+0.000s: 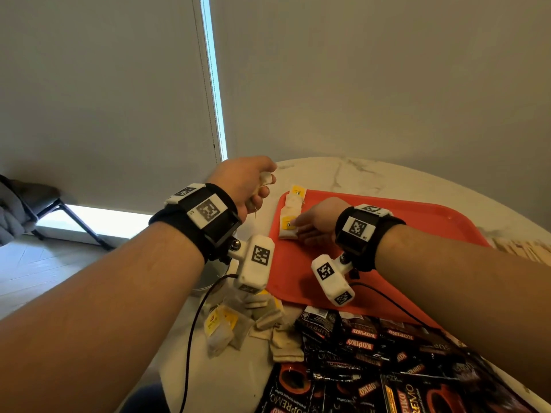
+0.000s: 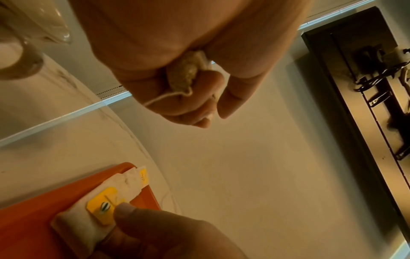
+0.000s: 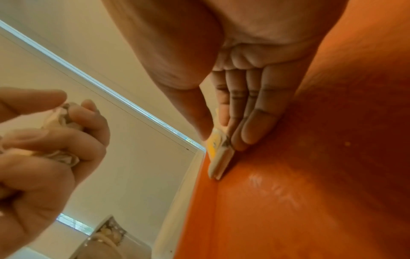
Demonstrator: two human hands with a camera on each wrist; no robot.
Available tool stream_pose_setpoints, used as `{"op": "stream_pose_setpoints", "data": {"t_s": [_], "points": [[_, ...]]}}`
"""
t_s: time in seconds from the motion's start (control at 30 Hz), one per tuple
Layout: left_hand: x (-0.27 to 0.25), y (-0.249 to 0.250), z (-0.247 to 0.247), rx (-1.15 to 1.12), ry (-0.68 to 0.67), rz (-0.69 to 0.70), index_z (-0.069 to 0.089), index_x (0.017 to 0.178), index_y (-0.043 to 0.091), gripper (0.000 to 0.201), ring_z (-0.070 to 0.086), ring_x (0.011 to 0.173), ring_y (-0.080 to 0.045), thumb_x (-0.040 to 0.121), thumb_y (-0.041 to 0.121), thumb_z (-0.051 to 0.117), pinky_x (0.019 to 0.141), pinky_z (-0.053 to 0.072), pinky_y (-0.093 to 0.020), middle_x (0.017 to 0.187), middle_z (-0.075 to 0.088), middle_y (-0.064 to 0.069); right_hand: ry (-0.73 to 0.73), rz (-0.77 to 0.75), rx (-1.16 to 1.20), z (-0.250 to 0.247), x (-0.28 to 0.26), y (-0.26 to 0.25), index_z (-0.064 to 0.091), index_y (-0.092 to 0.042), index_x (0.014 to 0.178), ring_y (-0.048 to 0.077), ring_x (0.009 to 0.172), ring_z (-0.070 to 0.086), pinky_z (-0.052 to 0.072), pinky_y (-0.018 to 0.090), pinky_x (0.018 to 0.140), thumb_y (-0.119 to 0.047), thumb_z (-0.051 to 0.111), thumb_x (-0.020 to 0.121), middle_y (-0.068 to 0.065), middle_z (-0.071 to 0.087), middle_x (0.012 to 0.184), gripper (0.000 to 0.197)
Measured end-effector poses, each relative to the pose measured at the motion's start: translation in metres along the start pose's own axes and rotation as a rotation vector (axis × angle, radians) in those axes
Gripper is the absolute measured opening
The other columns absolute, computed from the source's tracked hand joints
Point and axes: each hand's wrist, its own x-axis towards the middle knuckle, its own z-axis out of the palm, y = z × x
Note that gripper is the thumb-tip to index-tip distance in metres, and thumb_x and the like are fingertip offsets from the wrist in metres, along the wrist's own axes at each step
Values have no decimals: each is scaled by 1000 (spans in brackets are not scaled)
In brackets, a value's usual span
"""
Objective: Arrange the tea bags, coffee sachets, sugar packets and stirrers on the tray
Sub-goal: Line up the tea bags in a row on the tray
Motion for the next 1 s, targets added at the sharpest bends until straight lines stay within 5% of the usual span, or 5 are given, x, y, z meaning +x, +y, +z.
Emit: {"op": "stream_pose_setpoints", "data": {"t_s": [0.33, 0.5, 0.63, 0.8, 1.0], "points": [[-15, -1, 2, -176, -30, -36, 66, 103, 11, 19, 52, 53, -13, 93, 26, 59, 41, 38, -21, 83, 65, -7, 12, 7, 132, -1, -10, 8, 60, 6, 121, 23, 74, 70, 59, 31, 71, -8, 55, 102, 16, 70, 88, 24], [-29, -3, 5, -287, -157, -89, 59, 128, 8, 44, 55, 52, -19, 93, 31, 48, 37, 35, -21, 90, 67, -16, 75, -235, 233, -17, -35, 1, 68, -6, 106, 21, 73, 65, 53, 33, 68, -19, 67, 97, 9, 70, 94, 16], [-44, -9, 18, -255, -221, -62, 53, 128, 4, 43, 52, 50, -19, 91, 27, 47, 35, 32, -19, 92, 61, -17, 47, -504, 192, -33, -65, -6, 75, -15, 93, 16, 82, 63, 51, 36, 71, -40, 76, 88, 2, 73, 94, 26], [-60, -11, 30, -270, -237, -46, 53, 110, 10, 23, 49, 51, -18, 94, 25, 45, 36, 29, -18, 68, 57, -7, 96, -673, -72, -35, -83, 1, 76, -17, 83, 13, 72, 59, 51, 33, 68, -35, 85, 80, 7, 72, 80, 20], [-69, -13, 37, -389, -200, -115, 60, 117, 8, 30, 54, 51, -17, 98, 27, 46, 35, 31, -17, 66, 64, -7, 52, -721, 162, -40, -85, -2, 73, -17, 80, 19, 85, 67, 55, 40, 80, -16, 77, 83, 12, 72, 90, 5]]}}
